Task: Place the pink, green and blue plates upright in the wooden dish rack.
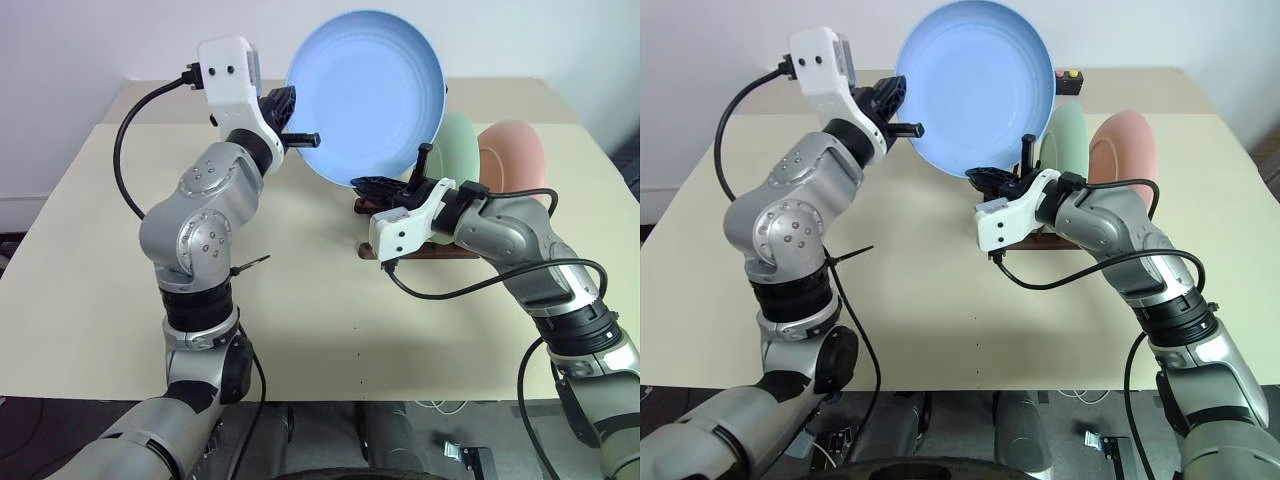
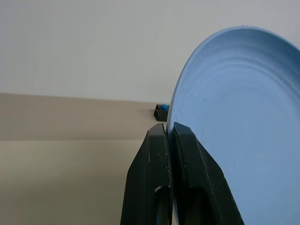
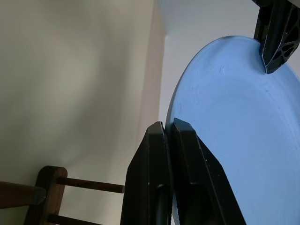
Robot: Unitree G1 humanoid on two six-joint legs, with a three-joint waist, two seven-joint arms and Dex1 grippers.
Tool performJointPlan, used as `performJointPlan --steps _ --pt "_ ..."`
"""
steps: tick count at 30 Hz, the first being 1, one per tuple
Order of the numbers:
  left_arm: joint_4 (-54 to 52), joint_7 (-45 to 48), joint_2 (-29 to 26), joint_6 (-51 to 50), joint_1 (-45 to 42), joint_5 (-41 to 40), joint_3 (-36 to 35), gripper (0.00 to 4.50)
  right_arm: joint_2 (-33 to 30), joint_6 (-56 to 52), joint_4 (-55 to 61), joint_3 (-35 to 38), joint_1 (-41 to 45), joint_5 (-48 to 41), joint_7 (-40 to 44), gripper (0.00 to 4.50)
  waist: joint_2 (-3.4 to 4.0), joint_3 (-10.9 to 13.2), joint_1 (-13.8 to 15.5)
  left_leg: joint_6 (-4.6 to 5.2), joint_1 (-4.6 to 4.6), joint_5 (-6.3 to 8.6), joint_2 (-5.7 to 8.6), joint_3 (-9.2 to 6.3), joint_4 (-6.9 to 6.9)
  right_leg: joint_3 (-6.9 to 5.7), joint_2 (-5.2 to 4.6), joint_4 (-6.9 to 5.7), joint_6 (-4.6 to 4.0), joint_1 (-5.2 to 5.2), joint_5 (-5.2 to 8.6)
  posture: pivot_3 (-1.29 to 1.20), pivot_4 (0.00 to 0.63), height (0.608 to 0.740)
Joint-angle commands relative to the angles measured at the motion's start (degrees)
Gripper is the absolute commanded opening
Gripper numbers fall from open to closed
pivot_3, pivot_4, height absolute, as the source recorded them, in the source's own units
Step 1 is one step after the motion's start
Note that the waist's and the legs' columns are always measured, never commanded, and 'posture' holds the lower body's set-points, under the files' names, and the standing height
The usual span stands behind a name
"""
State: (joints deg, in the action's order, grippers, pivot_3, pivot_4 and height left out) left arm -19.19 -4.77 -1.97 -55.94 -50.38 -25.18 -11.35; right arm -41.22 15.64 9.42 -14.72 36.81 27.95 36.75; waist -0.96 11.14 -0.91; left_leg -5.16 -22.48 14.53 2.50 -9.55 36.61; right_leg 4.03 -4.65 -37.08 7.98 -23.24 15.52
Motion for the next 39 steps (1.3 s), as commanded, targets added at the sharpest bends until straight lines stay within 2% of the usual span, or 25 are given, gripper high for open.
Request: performJointPlan --steps 1,3,8,10,16,21,28,33,36,39 --pt "-1.83 1.19 0.07 2.67 -1.04 -3.17 -3.57 0.30 -0.60 1.56 0.97 1.56 0.09 0.12 -0.75 0.02 0.00 0.00 0.02 -0.02 0.00 -0.01 0.00 0.00 0.00 0.00 0.00 0.00 0.00 0.00 0.00 0.00 0.150 0.740" --pt "-1.56 2.48 -0.59 4.41 -1.14 -4.87 -5.72 1.01 -0.92 1.90 0.76 1.67 -0.02 0.21 -0.87 0.00 0.00 0.00 -0.07 -0.02 0.00 -0.01 0.00 0.00 0.00 0.00 0.00 0.00 0.00 0.00 0.00 0.00 0.150 0.740" --pt "-0.38 5.15 -3.97 10.20 -0.69 -8.23 -11.53 3.52 -1.67 2.90 0.06 2.22 0.02 0.66 -1.11 0.00 0.00 0.00 -0.15 -0.05 0.01 -0.03 0.00 0.01 -0.01 0.00 0.00 0.00 0.00 0.00 0.00 0.00 0.150 0.740" --pt "1.43 6.70 -7.13 13.00 0.57 -7.56 -12.99 4.48 -1.95 3.44 -0.32 2.52 0.33 0.57 -1.23 0.00 0.00 0.00 -0.13 -0.05 0.02 -0.03 0.00 0.01 -0.02 0.01 0.00 0.00 0.00 -0.01 0.00 0.00 0.150 0.740" --pt "7.16 11.85 -15.07 19.87 6.06 -6.08 -15.21 4.48 -2.42 5.13 -0.95 3.01 1.38 -0.39 -1.62 0.00 0.00 0.00 -0.13 -0.03 0.03 -0.02 0.00 0.01 -0.04 0.01 0.00 0.00 -0.01 0.00 0.00 0.00 0.150 0.740" --pt "9.55 21.77 -21.54 24.27 18.84 1.14 -3.72 4.48 -0.50 5.98 -0.38 4.91 4.11 -6.79 -1.32 0.00 0.03 -0.02 -0.21 0.04 0.07 0.02 0.00 0.05 -0.11 0.06 -0.01 0.01 -0.01 0.00 0.00 0.00 0.150 0.740" --pt "11.74 26.10 -20.14 28.46 28.87 4.83 4.16 4.48 4.47 -1.31 3.33 8.85 6.98 -21.36 1.13 0.00 0.02 -0.01 -0.10 0.10 0.08 0.05 -0.02 0.00 -0.15 0.06 0.00 0.00 -0.05 -0.01 -0.01 0.00 0.150 0.740" --pt "11.92 28.03 -19.23 29.36 31.81 7.39 9.08 4.48 7.65 -12.98 9.33 12.61 7.74 -35.44 2.77 0.00 0.03 -0.01 -0.08 0.10 0.09 0.05 -0.04 0.00 -0.23 0.05 0.00 0.00 -0.06 -0.04 -0.02 0.00 0.150 0.740" --pt "10.36 30.66 -18.69 28.81 32.42 6.61 11.28 4.48 9.96 -24.57 13.29 15.45 8.37 -47.81 2.03 0.00 0.03 -0.01 -0.06 0.10 0.09 0.05 -0.04 -0.01 -0.25 0.05 0.00 0.00 -0.07 -0.04 -0.02 0.00 0.150 0.740" --pt "10.03 33.15 -19.49 29.57 32.67 7.76 13.42 4.48 11.24 -32.03 15.11 17.54 8.96 -55.66 1.16 0.00 0.05 -0.02 -0.07 0.10 0.09 0.05 -0.05 -0.02 -0.27 0.05 0.00 0.00 -0.08 -0.04 -0.03 0.00 0.150 0.740"
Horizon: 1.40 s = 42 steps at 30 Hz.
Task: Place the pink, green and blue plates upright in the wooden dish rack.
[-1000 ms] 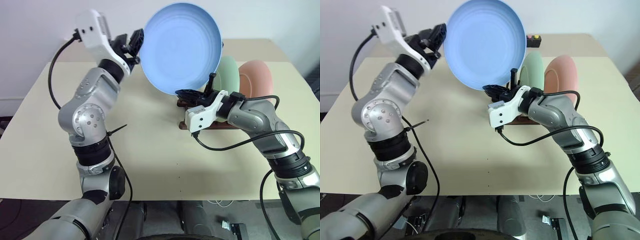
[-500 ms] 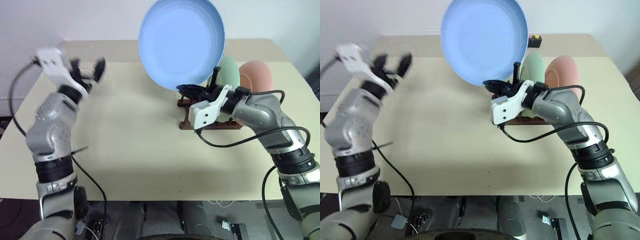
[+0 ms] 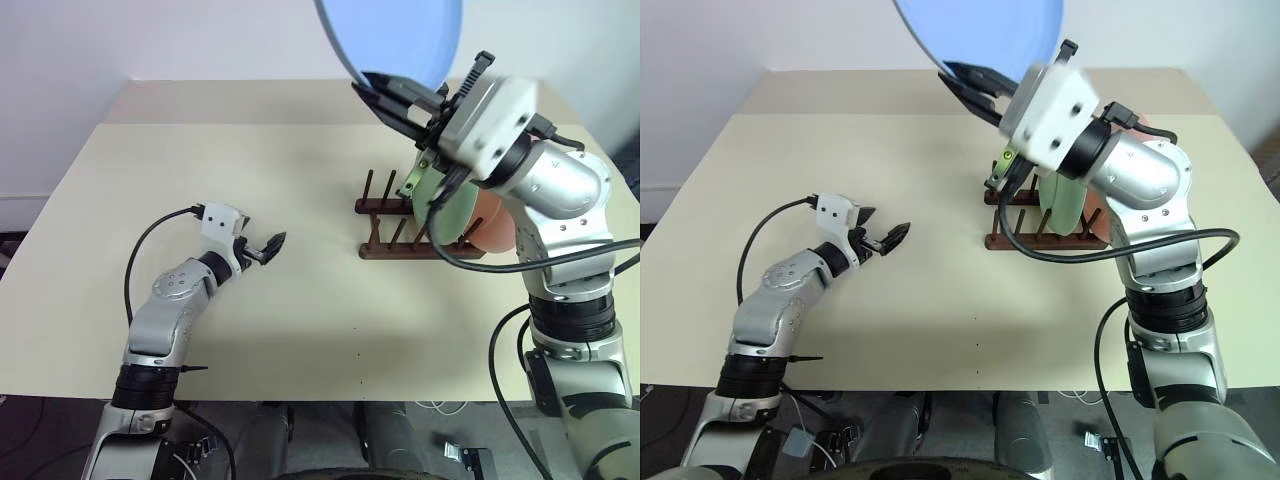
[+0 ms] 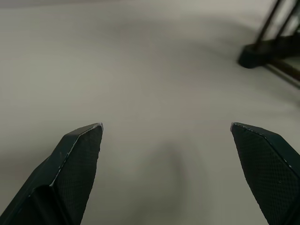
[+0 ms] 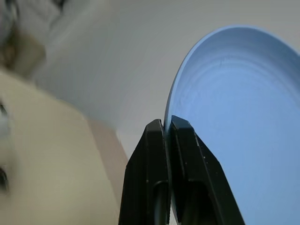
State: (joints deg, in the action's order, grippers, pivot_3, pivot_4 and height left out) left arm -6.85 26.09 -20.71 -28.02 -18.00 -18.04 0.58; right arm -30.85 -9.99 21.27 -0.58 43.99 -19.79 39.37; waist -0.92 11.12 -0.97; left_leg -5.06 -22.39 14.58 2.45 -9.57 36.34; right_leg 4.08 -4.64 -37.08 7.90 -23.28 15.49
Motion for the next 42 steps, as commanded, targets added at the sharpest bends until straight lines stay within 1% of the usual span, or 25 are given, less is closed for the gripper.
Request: performJointPlan --steps 1,4,6,8,12,14,17,23,28,42 --pt "-2.73 3.78 -1.37 2.59 0.56 1.13 2.54 4.48 1.15 -9.05 3.63 4.28 1.63 -10.74 -1.94 0.00 0.01 -0.01 -0.01 0.00 0.00 0.00 0.00 0.00 0.00 0.00 0.00 0.00 0.00 0.00 0.00 0.00 0.150 0.740" --pt "-4.57 8.87 -2.97 6.67 1.63 1.57 4.88 4.48 2.83 -17.65 4.65 7.45 -0.16 -21.28 -5.20 0.00 0.02 -0.01 -0.05 0.00 0.00 0.00 0.00 0.01 -0.06 0.00 0.00 0.00 -0.01 -0.04 0.00 0.00 0.150 0.740" --pt "-5.42 11.16 -3.47 8.42 2.03 1.11 5.22 4.48 3.68 -21.19 5.23 8.80 -1.12 -25.86 -6.97 0.00 0.04 -0.01 0.00 0.00 0.00 0.00 -0.03 0.01 -0.10 0.00 0.01 0.00 -0.03 -0.06 0.01 0.00 0.150 0.740" --pt "-6.29 13.02 -3.90 9.87 2.36 0.66 5.22 4.48 5.31 -24.84 5.50 10.61 -2.55 -31.89 -10.45 0.00 0.04 -0.01 0.01 0.00 0.00 0.00 -0.03 0.01 -0.11 0.00 0.01 0.00 -0.04 -0.07 0.01 0.00 0.150 0.740" --pt "-7.09 15.77 -4.72 11.85 2.86 0.77 5.43 4.48 8.18 -29.36 5.80 13.47 -4.75 -42.56 -17.03 0.00 0.09 -0.03 -0.04 0.01 0.00 0.00 -0.04 0.04 -0.12 0.01 0.01 0.00 -0.05 -0.07 0.01 0.00 0.150 0.740" --pt "-7.44 16.76 -4.82 12.10 2.95 0.50 5.44 4.48 8.71 -30.37 5.73 14.18 -5.48 -45.45 -19.20 0.00 0.10 -0.03 -0.04 0.01 0.00 0.00 -0.04 0.03 -0.12 0.01 0.02 0.00 -0.05 -0.08 0.01 0.00 0.150 0.740" --pt "-7.98 17.38 -4.71 12.91 3.03 0.99 5.52 4.48 8.68 -31.03 5.52 14.75 -7.09 -48.00 -21.00 0.00 0.10 -0.03 -0.05 0.01 0.00 0.00 -0.04 0.04 -0.12 0.01 0.03 0.00 -0.04 -0.08 0.02 0.00 0.150 0.740" --pt "-8.61 17.59 -4.38 13.19 2.89 1.43 5.63 4.48 8.84 -31.06 5.26 14.89 -11.23 -50.39 -24.22 0.00 0.10 -0.03 -0.05 0.02 0.00 0.00 -0.04 0.04 -0.12 0.00 0.03 0.00 -0.04 -0.08 0.01 0.00 0.150 0.740" --pt "-8.62 17.71 -4.09 13.00 2.80 1.33 5.74 4.48 8.75 -30.28 5.29 14.34 -13.51 -49.76 -24.86 0.00 0.11 -0.03 -0.10 0.02 0.00 -0.01 -0.05 0.04 -0.14 0.00 0.05 0.00 -0.04 -0.08 0.02 0.00 0.150 0.740" --pt "-8.61 17.17 -3.60 13.05 2.35 1.78 6.67 4.48 9.30 -29.39 2.84 14.67 -16.21 -49.45 -25.50 0.00 0.11 -0.03 -0.08 0.02 0.00 -0.01 -0.05 0.04 -0.13 0.00 0.06 0.00 -0.04 -0.08 0.02 0.00 0.150 0.740"
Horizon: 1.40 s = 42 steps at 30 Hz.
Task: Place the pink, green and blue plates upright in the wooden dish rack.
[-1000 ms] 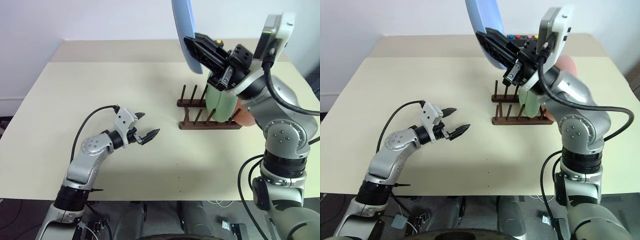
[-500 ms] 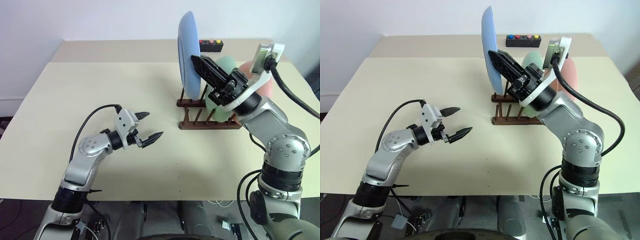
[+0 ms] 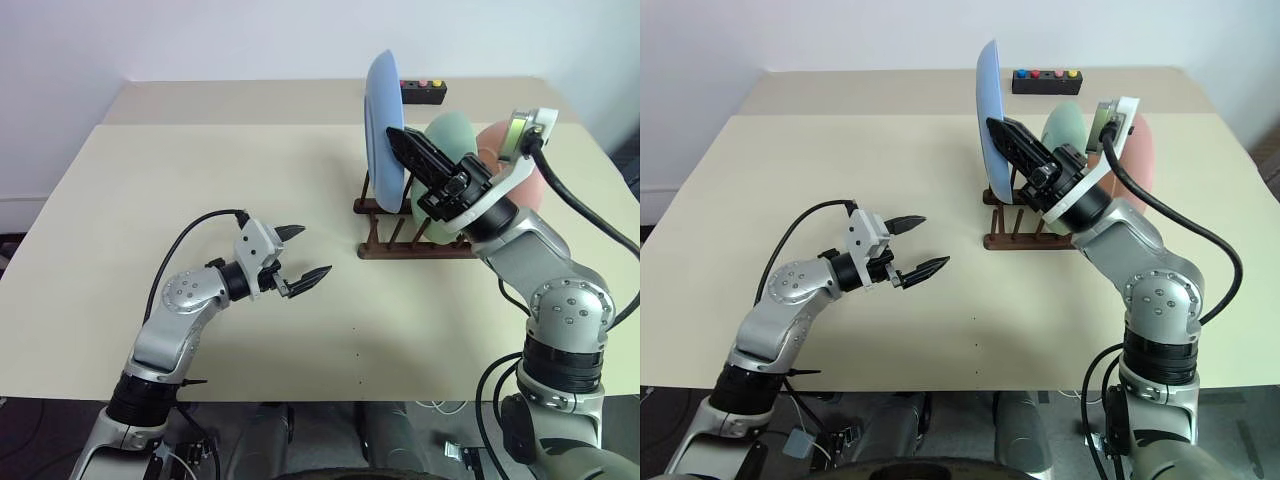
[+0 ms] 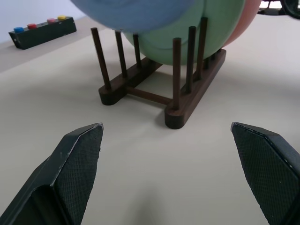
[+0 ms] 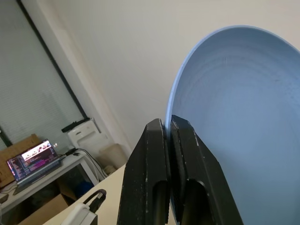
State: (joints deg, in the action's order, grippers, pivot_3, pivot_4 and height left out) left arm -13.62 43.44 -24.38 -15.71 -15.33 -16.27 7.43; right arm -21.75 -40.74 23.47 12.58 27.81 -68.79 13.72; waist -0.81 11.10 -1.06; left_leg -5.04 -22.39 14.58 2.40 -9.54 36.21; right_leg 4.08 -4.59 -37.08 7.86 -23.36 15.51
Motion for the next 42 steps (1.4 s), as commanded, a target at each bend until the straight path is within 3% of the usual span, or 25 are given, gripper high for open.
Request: performJointPlan --steps 1,23,27,31,42 --pt "-1.82 -0.24 0.06 0.79 -0.32 0.07 -0.14 4.48 0.24 1.38 0.47 1.50 -0.15 -0.39 0.14 0.00 0.01 0.01 0.00 0.00 0.00 0.00 0.00 0.00 -0.01 0.00 0.00 0.00 0.00 0.00 0.00 0.00 0.150 0.740" --pt "-2.47 -0.95 0.19 0.55 0.22 0.57 0.31 4.48 1.64 0.76 0.43 1.63 -3.94 -2.22 -2.59 0.00 0.02 0.00 -0.02 0.00 0.01 0.00 -0.01 0.00 -0.01 0.00 0.01 0.00 0.00 0.00 0.00 0.00 0.150 0.740" --pt "-2.38 -1.02 0.23 0.50 0.12 0.52 0.34 4.50 1.59 0.96 0.50 1.58 -4.42 -2.19 -3.21 1.36 0.02 0.00 -0.01 0.00 0.00 0.00 -0.01 0.00 -0.01 0.00 0.01 0.00 0.00 0.01 0.00 0.00 0.150 0.740" --pt "-2.45 -1.05 0.20 0.37 0.13 0.42 0.40 4.50 1.73 1.11 0.88 1.70 -4.67 -2.38 -4.44 3.36 0.03 0.00 -0.08 0.00 0.01 0.00 -0.01 0.00 -0.03 0.00 0.01 0.01 0.00 0.00 0.00 0.00 0.150 0.740" --pt "-2.51 -1.13 0.34 -0.04 0.13 0.22 0.67 4.50 0.11 0.60 3.17 1.85 -5.12 -3.03 -6.90 3.36 0.03 0.00 -0.01 0.00 0.00 0.00 -0.01 0.00 -0.03 0.00 0.01 0.01 -0.01 0.00 0.01 0.00 0.150 0.740"
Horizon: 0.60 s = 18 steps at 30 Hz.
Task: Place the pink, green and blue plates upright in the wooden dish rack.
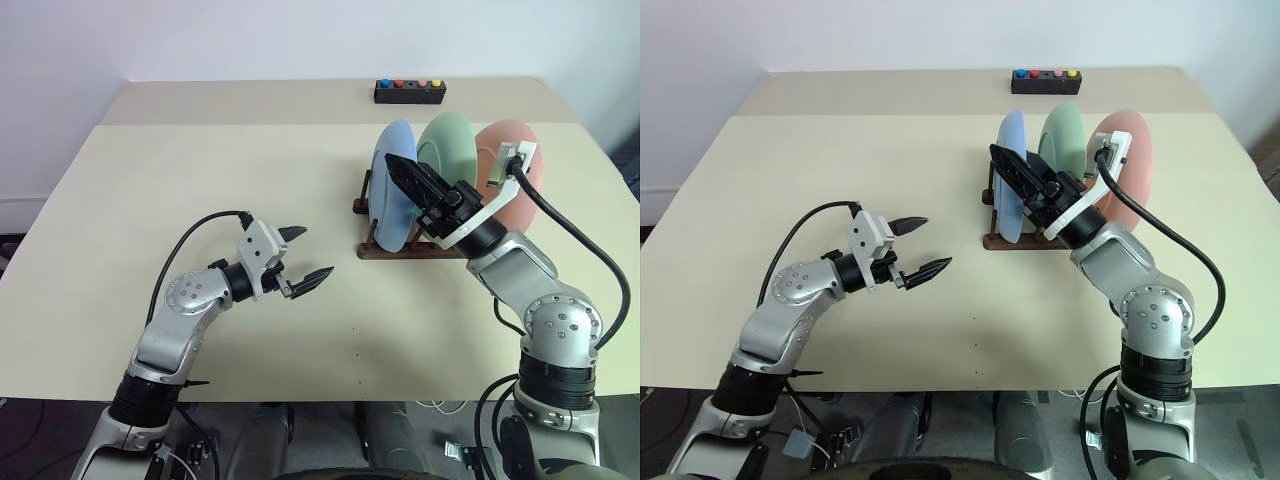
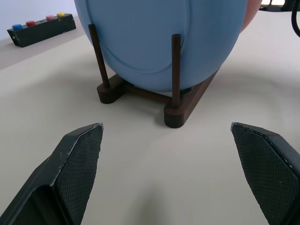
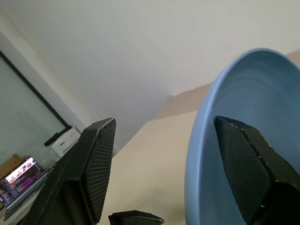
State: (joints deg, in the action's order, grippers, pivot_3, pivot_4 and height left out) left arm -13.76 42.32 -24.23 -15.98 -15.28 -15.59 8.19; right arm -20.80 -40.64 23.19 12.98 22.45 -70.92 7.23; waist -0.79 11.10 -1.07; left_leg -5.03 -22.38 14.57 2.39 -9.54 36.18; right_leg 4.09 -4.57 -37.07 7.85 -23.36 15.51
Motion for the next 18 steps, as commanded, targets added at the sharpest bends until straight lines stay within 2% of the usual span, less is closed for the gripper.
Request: performJointPlan --steps 1,9,18 --pt "-2.37 -0.04 0.22 0.22 0.06 -0.45 -0.06 4.50 -1.17 0.46 3.81 1.60 0.11 -0.97 -0.80 3.36 0.00 0.00 0.01 0.00 0.00 0.00 0.00 0.00 0.00 0.00 0.00 0.00 0.00 0.00 0.00 0.00 0.150 0.740" --pt "-2.36 0.13 0.48 0.11 0.30 -0.61 0.15 4.50 -3.84 0.69 7.62 3.96 -2.41 -2.49 -2.59 3.36 0.00 0.00 0.06 0.00 0.00 0.00 0.00 0.00 -0.01 0.00 0.00 0.02 0.00 0.01 0.00 0.00 0.150 0.740" --pt "-1.77 0.56 0.96 0.02 -0.33 -0.59 0.29 4.50 -14.63 0.58 13.54 4.90 -3.67 1.14 3.37 3.36 0.02 0.01 0.16 0.00 0.00 0.00 -0.01 0.01 -0.01 0.00 0.00 0.05 0.00 0.02 0.01 0.00 0.150 0.740"
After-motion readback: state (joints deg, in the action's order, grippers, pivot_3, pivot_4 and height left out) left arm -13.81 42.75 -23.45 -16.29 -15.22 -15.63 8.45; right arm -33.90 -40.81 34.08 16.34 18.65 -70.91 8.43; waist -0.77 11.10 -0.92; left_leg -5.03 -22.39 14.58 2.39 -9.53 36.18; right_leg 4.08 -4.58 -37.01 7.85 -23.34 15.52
